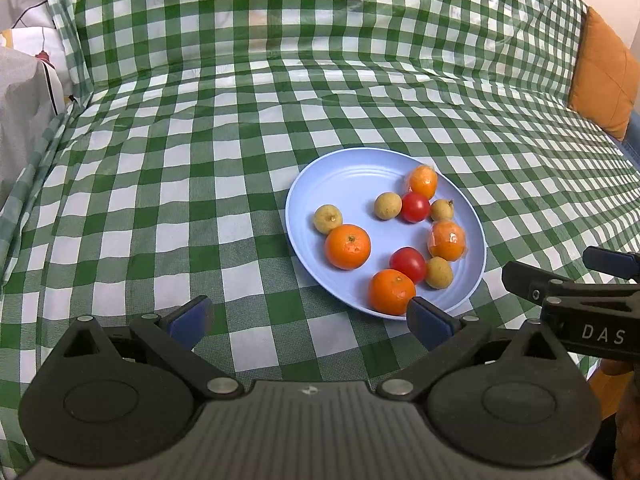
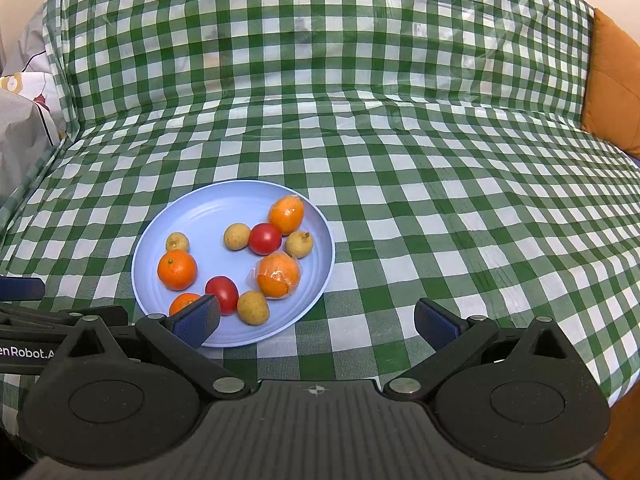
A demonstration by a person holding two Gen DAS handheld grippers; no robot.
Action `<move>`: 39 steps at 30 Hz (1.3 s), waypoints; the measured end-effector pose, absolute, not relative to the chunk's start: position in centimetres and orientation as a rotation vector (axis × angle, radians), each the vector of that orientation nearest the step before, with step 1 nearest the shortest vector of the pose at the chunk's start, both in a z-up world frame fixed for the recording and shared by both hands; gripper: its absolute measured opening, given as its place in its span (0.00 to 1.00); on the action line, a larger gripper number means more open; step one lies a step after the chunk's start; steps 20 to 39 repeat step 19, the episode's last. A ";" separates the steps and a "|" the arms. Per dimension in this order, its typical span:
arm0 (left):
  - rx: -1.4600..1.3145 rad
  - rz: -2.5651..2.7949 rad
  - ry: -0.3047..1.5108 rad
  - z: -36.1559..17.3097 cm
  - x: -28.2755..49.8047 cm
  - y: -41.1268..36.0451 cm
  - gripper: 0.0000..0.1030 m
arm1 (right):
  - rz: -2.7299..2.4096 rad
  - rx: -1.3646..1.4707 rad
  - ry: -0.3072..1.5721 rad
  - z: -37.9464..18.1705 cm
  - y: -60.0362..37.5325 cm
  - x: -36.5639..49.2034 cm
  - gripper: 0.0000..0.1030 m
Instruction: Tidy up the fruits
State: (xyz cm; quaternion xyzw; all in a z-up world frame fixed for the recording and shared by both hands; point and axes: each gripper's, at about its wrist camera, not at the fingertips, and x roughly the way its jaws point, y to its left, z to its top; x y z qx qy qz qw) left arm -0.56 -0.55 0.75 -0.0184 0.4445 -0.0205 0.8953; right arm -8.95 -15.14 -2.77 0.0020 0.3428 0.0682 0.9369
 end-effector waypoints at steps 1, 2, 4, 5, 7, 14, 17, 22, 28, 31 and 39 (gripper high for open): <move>-0.040 -0.044 0.921 0.7 -0.5 -0.6 1.00 | 0.138 0.004 0.700 -2.8 -15.1 -8.9 0.99; -0.041 -0.045 0.921 0.7 -0.5 -0.6 1.00 | 0.139 0.003 0.699 -2.8 -15.2 -8.9 0.99; -0.041 -0.048 0.921 0.7 -0.5 -0.6 1.00 | 0.138 0.002 0.696 -2.8 -15.2 -8.9 0.99; -0.040 -0.048 0.921 0.7 -0.6 -0.6 1.00 | 0.138 0.002 0.696 -2.8 -15.2 -9.0 0.99; -0.035 -0.052 0.921 0.8 -0.6 -0.7 1.00 | 0.138 0.001 0.696 -2.8 -15.2 -9.0 0.99; -0.034 -0.065 0.908 1.1 -0.7 -0.7 1.00 | 0.139 0.011 0.690 -2.5 -15.3 -9.2 0.99; -0.029 -0.076 0.893 1.3 -0.6 -0.7 1.00 | 0.145 0.035 0.693 -2.5 -15.4 -9.1 0.99; -0.030 -0.085 0.888 1.4 -0.6 -0.8 1.00 | 0.152 0.065 0.698 -2.5 -15.6 -8.8 0.99; -0.030 -0.085 0.888 1.4 -0.6 -0.8 1.00 | 0.152 0.065 0.698 -2.5 -15.6 -8.8 0.99; -0.030 -0.085 0.888 1.4 -0.6 -0.8 1.00 | 0.152 0.065 0.698 -2.5 -15.6 -8.8 0.99; -0.030 -0.085 0.888 1.4 -0.6 -0.8 1.00 | 0.152 0.065 0.698 -2.5 -15.6 -8.8 0.99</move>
